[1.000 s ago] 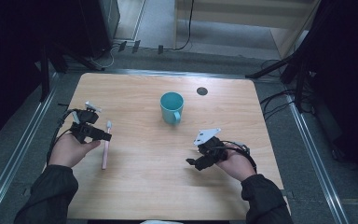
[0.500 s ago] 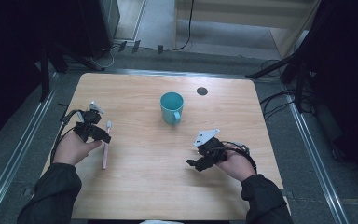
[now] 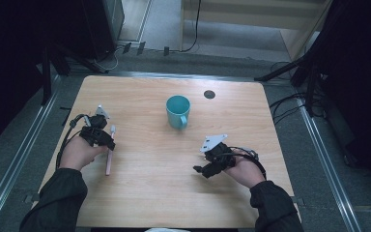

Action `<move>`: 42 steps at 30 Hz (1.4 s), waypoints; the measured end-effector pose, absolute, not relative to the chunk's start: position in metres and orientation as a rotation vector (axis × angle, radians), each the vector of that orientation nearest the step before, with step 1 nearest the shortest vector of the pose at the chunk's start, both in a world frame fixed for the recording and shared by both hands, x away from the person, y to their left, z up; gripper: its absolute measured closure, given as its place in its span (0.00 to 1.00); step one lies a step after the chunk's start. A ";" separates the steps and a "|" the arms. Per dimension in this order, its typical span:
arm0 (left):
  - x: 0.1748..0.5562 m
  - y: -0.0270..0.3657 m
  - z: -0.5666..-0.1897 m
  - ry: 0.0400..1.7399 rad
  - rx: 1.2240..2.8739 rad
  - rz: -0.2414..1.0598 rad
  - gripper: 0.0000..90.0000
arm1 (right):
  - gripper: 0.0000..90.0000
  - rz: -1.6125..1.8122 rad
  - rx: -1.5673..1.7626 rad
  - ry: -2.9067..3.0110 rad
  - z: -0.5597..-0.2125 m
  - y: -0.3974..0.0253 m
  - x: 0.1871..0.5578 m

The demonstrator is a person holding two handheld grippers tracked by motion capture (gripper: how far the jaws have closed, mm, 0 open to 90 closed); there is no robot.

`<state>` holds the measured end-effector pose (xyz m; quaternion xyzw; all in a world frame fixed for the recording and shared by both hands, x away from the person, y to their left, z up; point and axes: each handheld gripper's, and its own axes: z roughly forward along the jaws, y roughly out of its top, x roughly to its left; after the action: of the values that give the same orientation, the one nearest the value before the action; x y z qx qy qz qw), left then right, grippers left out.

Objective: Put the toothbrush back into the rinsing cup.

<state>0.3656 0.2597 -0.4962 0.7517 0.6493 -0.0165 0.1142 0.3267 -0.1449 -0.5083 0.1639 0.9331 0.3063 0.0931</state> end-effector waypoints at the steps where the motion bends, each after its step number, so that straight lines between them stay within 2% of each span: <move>1: 0.366 0.260 -0.497 1.907 2.202 -0.051 0.71 | 0.21 0.905 0.492 2.769 -0.508 -0.145 0.326; 27: 0.372 0.259 -0.506 1.957 2.236 -0.114 0.74 | 0.21 0.880 0.485 2.772 -0.510 -0.148 0.322; 42: 0.372 0.256 -0.506 1.954 2.286 -0.087 0.87 | 0.21 0.852 0.470 2.782 -0.512 -0.147 0.321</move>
<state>0.3722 0.2557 -0.5060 0.7582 0.6480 -0.0289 0.0664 0.3214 -0.1472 -0.5125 0.1588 0.9394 0.2878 0.0972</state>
